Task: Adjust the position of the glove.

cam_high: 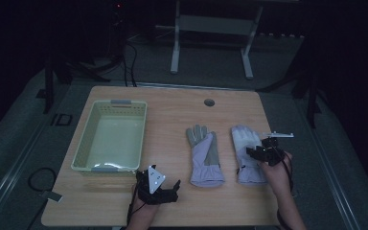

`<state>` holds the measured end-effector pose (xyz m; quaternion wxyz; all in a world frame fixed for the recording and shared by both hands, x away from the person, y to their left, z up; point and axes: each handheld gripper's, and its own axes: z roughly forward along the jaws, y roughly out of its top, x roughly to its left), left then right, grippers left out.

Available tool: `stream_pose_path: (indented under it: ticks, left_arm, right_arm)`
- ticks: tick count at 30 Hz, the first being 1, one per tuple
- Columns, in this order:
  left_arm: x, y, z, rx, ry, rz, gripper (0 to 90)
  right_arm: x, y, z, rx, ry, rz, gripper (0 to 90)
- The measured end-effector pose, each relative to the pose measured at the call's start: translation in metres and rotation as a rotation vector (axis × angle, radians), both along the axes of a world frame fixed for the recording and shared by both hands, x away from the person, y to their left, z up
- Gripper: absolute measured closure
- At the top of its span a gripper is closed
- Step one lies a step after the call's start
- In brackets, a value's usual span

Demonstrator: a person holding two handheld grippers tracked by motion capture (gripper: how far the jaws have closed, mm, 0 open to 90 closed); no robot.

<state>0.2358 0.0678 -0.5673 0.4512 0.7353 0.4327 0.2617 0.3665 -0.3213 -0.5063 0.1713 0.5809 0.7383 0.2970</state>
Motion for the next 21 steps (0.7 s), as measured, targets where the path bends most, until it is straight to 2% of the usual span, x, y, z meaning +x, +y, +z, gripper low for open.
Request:
stream_pose_path:
  ticks: [1,2,3,5,6,8,12,13,16,17,18,19,20,21]
  left_arm:
    - [0.0,0.0,0.0,0.0,0.0,0.0,0.0]
    - [0.0,0.0,0.0,0.0,0.001,0.0,0.0]
    - [0.0,0.0,0.0,0.001,0.001,0.0,0.0]
    - [0.0,0.0,0.0,0.001,0.001,0.0,0.0]
    - [0.0,0.0,0.0,0.001,0.002,0.0,0.0]
    - [0.0,0.0,0.0,-0.001,0.002,-0.001,0.0]
    - [0.0,0.0,0.0,0.001,0.003,0.0,0.0]
    - [0.0,0.0,0.0,0.001,0.003,0.0,0.0]
    - [0.0,0.0,0.0,-0.002,0.003,0.001,0.0]
    - [0.0,0.0,0.0,-0.001,0.004,0.001,0.0]
    - [0.0,0.0,0.0,-0.001,0.004,0.0,0.0]
    - [0.0,0.0,0.0,0.0,0.004,0.0,0.0]
    - [0.0,0.0,0.0,-0.001,0.005,-0.001,0.0]
    - [0.001,0.0,0.0,-0.002,0.005,-0.001,0.0]
  right_arm:
    - [0.0,0.0,0.0,0.0,0.0,0.0,50.6]
    - [0.001,-0.002,0.002,0.001,-0.002,0.032,50.0]
    - [0.002,-0.007,0.006,-0.004,0.008,0.067,54.7]
    - [0.002,-0.01,0.007,-0.01,0.013,0.079,54.2]
    - [0.002,-0.015,0.01,-0.018,0.001,0.113,55.8]
    - [0.001,-0.02,0.012,-0.004,-0.006,0.135,54.8]
    - [-0.001,-0.026,0.011,-0.015,-0.006,0.158,50.7]
    - [-0.003,-0.029,0.008,-0.005,-0.005,0.179,45.7]
    - [-0.004,-0.03,0.005,0.005,-0.002,0.203,44.6]
    - [-0.005,-0.03,0.005,-0.003,-0.016,0.237,43.8]
    - [-0.005,-0.03,0.005,-0.003,-0.016,0.237,43.8]
    - [-0.005,-0.028,0.004,-0.038,-0.039,0.285,44.1]
    - [-0.005,-0.028,0.004,-0.038,-0.039,0.285,44.8]
    - [-0.004,-0.025,0.004,-0.089,-0.059,0.335,45.7]
